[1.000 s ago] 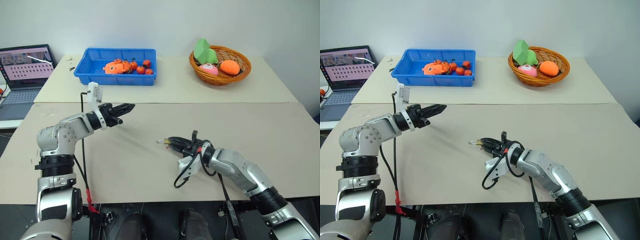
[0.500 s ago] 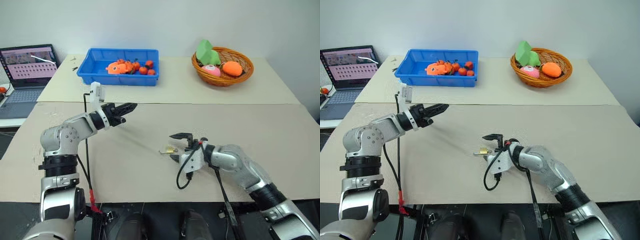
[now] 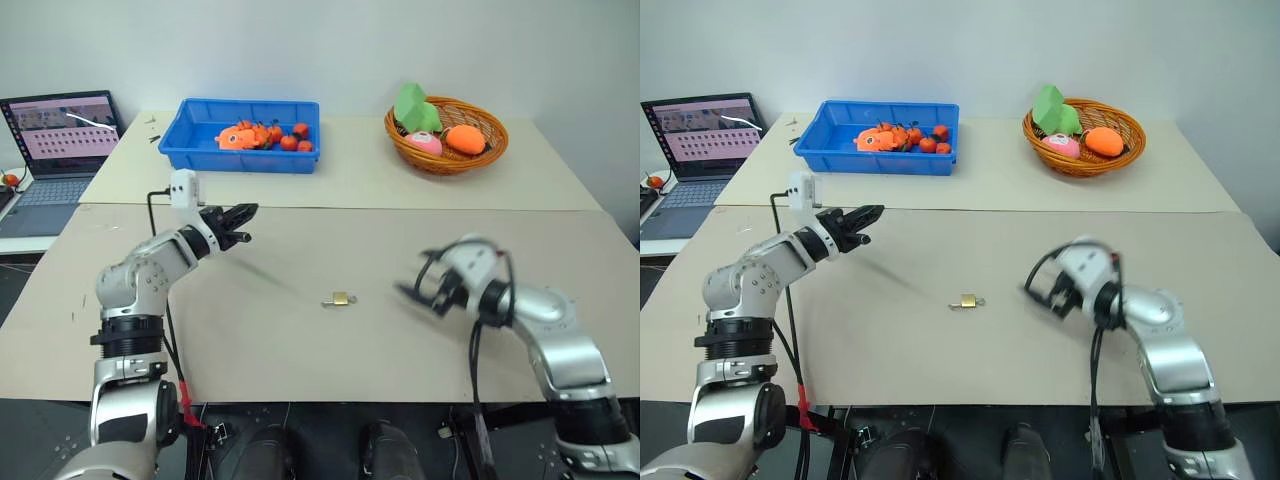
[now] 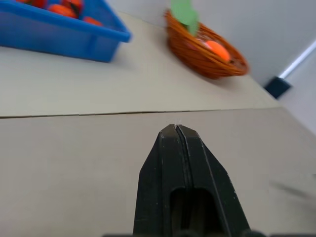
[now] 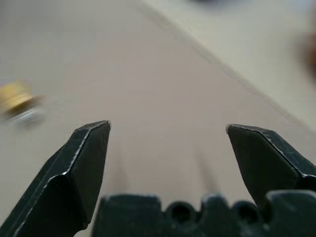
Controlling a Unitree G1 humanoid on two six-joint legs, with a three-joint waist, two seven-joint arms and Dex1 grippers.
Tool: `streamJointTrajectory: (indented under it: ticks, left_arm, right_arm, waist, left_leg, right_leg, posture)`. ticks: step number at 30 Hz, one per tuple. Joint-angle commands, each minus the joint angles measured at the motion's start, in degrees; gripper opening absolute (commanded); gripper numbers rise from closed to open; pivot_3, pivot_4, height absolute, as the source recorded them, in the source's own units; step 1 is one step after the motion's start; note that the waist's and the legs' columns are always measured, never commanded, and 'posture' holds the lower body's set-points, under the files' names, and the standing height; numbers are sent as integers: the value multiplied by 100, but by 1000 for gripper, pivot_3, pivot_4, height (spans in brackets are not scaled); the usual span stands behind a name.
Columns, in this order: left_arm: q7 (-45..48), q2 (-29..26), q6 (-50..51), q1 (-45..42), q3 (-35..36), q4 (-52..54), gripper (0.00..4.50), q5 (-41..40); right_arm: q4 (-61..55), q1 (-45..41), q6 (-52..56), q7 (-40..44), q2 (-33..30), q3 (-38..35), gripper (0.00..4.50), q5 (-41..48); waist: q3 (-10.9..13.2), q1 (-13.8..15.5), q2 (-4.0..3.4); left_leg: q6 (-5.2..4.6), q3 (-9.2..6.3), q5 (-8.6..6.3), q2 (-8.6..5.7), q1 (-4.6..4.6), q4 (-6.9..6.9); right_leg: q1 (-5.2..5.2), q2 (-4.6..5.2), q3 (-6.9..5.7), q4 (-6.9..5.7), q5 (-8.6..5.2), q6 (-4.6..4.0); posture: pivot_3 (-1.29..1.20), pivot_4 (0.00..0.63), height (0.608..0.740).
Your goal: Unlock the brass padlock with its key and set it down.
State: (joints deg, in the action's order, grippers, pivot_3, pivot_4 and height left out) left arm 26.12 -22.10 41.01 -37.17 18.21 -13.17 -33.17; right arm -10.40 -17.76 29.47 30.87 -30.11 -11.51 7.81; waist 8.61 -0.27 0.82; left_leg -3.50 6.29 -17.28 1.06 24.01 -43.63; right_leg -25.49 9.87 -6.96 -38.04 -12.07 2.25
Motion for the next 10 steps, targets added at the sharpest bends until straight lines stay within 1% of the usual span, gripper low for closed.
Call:
streamJointTrajectory:
  ticks: [1,3,6,8,10]
  left_arm:
    - [-594,-13,-733,114,380,-60,0,328]
    - [-726,-46,-1129,311,348,-132,0,607]
    - [-810,-9,-1425,505,361,-224,0,760]
    - [-877,78,-1611,591,451,-314,0,739]
    - [-883,88,-1826,647,405,-377,0,820]
  right_arm:
    - [22,26,199,-1637,574,-780,4445,-311]
    - [-152,197,175,-2118,884,-849,4445,-439]
    - [-257,381,141,-2475,1187,-884,4445,-466]
    - [-256,578,119,-2517,1255,-725,4445,-538]
    - [-290,725,78,-2486,1239,-551,4445,-612]
  waist:
    - [0,29,0]
    - [-1,43,-1]
    - [-1,34,-2]
    - [-2,22,-2]
    - [-2,15,-2]
  left_leg:
    - [1,-1,0,1,0,4]
    - [3,7,1,-10,5,26]
    - [3,20,2,-18,14,52]
    - [2,24,3,-22,31,53]
    - [2,23,3,-19,27,58]
  right_leg:
    - [0,0,-3,1,-1,0]
    - [-15,5,0,5,-3,2]
    - [-29,5,1,1,-3,4]
    - [-50,5,3,1,0,9]
    - [-46,3,2,5,-2,13]
  posture:
    - [0,150,684]
    - [0,150,684]
    - [0,150,684]
    - [0,150,684]
    - [0,150,684]
